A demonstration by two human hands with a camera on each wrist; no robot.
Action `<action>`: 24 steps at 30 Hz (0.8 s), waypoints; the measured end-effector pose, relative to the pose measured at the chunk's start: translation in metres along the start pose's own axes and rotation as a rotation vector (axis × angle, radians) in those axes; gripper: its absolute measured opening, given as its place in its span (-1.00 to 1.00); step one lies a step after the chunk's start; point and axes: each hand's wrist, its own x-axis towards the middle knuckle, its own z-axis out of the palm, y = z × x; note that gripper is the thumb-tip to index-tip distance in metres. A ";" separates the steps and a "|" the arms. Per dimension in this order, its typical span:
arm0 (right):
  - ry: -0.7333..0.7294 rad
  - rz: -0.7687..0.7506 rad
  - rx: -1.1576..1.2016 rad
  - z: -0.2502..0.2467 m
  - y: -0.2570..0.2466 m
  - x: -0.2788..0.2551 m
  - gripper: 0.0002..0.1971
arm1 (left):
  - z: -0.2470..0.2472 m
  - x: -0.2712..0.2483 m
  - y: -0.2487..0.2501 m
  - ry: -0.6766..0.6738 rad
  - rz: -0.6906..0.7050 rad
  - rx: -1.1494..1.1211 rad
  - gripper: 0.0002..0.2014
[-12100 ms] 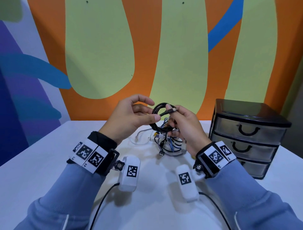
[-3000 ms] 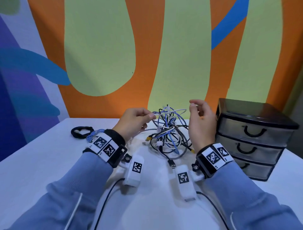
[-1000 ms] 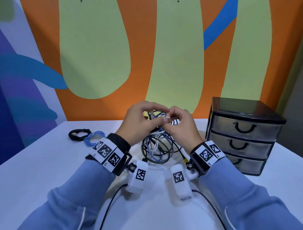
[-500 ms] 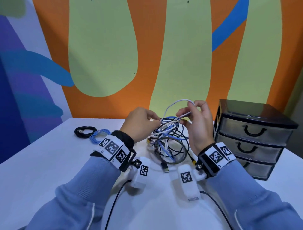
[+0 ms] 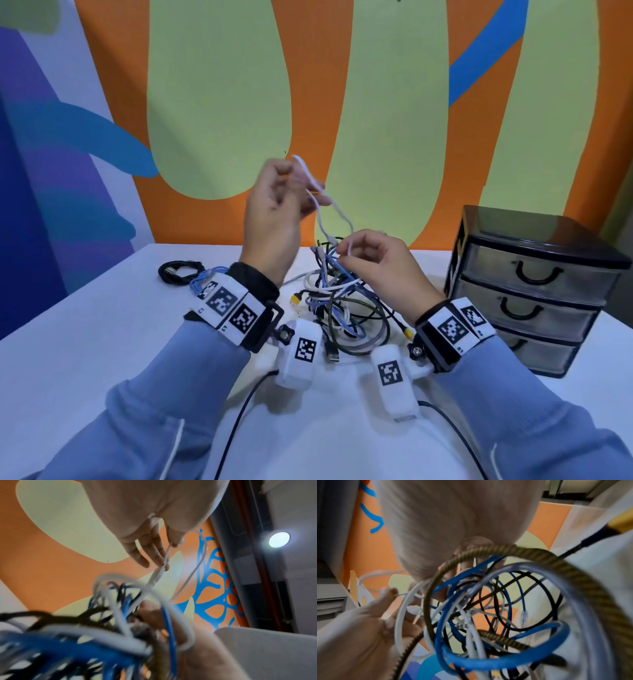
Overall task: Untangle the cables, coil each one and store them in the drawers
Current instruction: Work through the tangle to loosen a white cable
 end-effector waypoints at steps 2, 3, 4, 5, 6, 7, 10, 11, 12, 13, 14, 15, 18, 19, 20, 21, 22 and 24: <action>0.005 0.014 -0.013 0.000 -0.001 0.000 -0.95 | -0.008 0.005 0.011 0.095 0.033 -0.032 -0.89; 0.017 0.018 -0.022 0.001 -0.002 -0.001 -0.95 | -0.013 0.008 0.013 0.130 0.076 0.010 -0.88; 0.032 0.015 -0.033 0.000 -0.003 -0.001 -0.92 | -0.018 0.011 0.013 0.151 0.127 0.084 -0.86; 0.049 0.012 -0.042 0.000 -0.004 -0.001 -0.87 | -0.024 0.014 0.010 0.161 0.173 0.188 -0.84; 0.069 0.008 -0.046 0.000 -0.004 -0.002 -0.82 | -0.030 0.017 0.005 0.162 0.199 0.296 -0.83; 0.096 0.004 -0.045 0.000 -0.004 -0.002 -0.78 | -0.034 0.019 0.000 0.152 0.184 0.396 -0.81; 0.200 -0.015 -0.037 -0.003 -0.002 -0.001 -0.73 | -0.042 0.020 -0.014 0.020 -0.036 0.588 -0.81; 0.221 -0.022 -0.036 -0.003 -0.002 -0.001 -0.71 | -0.043 0.018 -0.016 -0.041 -0.114 0.630 -0.83; 0.235 -0.019 -0.036 -0.004 -0.001 0.000 -0.69 | -0.041 0.015 -0.018 -0.093 -0.168 0.670 -0.86; 0.239 -0.009 -0.035 -0.004 -0.002 -0.001 -0.69 | -0.039 0.012 -0.018 -0.135 -0.201 0.705 -0.91; 0.239 0.001 -0.030 -0.004 -0.003 -0.001 -0.70 | -0.036 0.009 -0.018 -0.162 -0.214 0.726 -0.91; 0.236 0.012 -0.014 -0.004 -0.004 -0.001 -0.72 | -0.032 0.007 -0.016 -0.173 -0.210 0.737 -0.81; 0.237 0.047 0.051 -0.004 -0.003 0.000 -0.74 | -0.020 0.002 -0.010 -0.181 -0.143 0.698 -0.51; 0.239 0.054 0.068 -0.004 -0.002 0.000 -0.74 | -0.015 -0.001 -0.007 -0.189 -0.124 0.663 -0.43; 0.243 0.062 0.084 -0.003 -0.001 0.001 -0.73 | -0.010 -0.005 -0.006 -0.201 -0.113 0.630 -0.35; 0.243 0.068 0.093 -0.003 0.000 0.001 -0.72 | -0.004 -0.010 -0.003 -0.226 -0.108 0.604 -0.28; 0.245 0.074 0.098 -0.003 0.001 0.003 -0.71 | 0.001 -0.013 -0.003 -0.256 -0.104 0.593 -0.21; 0.256 0.082 0.113 -0.004 0.001 0.003 -0.70 | 0.006 -0.018 -0.004 -0.292 -0.090 0.592 -0.07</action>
